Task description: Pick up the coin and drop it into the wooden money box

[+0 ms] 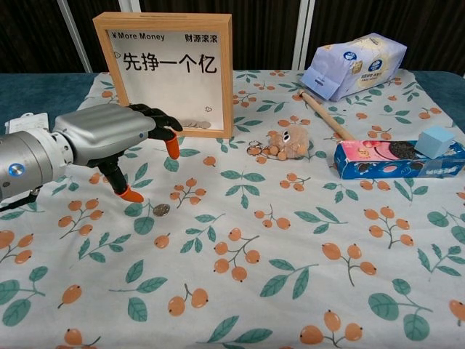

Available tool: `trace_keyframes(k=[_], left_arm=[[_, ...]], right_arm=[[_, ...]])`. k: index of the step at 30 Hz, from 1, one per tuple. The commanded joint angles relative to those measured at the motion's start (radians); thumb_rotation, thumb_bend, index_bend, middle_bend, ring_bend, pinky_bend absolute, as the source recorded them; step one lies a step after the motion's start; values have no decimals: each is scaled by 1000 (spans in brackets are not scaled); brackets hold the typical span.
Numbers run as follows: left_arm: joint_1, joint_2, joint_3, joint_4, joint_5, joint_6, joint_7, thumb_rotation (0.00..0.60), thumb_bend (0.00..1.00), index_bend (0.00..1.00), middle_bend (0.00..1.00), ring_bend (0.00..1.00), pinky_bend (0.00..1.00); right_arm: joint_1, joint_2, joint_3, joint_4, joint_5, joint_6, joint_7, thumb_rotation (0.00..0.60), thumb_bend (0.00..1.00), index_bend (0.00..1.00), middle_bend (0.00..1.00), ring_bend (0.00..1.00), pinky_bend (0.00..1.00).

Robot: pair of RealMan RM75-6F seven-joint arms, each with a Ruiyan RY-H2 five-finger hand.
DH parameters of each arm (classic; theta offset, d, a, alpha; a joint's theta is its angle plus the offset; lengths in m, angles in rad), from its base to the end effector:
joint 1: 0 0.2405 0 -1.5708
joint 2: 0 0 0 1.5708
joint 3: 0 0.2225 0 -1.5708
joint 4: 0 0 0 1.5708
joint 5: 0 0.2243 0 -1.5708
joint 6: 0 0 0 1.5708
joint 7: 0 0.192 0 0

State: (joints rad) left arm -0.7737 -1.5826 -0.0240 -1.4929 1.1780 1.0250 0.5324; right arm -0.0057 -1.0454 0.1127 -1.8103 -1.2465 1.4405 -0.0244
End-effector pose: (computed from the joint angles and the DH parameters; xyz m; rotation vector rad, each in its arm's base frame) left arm -0.1081 0.3281 -0.0775 -2.0653 -0.6718 -0.7971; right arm -0.3112 -0.2064 0.1490 1.0914 -1.1266 0.8033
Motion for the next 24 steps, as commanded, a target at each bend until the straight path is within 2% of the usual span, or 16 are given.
trace_keyframes(k=[1, 24], left_arm=[[2, -14, -2, 16, -7, -4, 9, 600, 60, 323, 73, 0, 0], [10, -87, -11, 109, 39, -35, -56, 600, 60, 330, 73, 0, 0]], right_arm=[[0, -1, 1, -1, 3, 0, -1, 600, 369, 127, 46, 20, 0], [1, 0, 0, -6, 8, -1, -11, 600, 369, 127, 46, 19, 0]])
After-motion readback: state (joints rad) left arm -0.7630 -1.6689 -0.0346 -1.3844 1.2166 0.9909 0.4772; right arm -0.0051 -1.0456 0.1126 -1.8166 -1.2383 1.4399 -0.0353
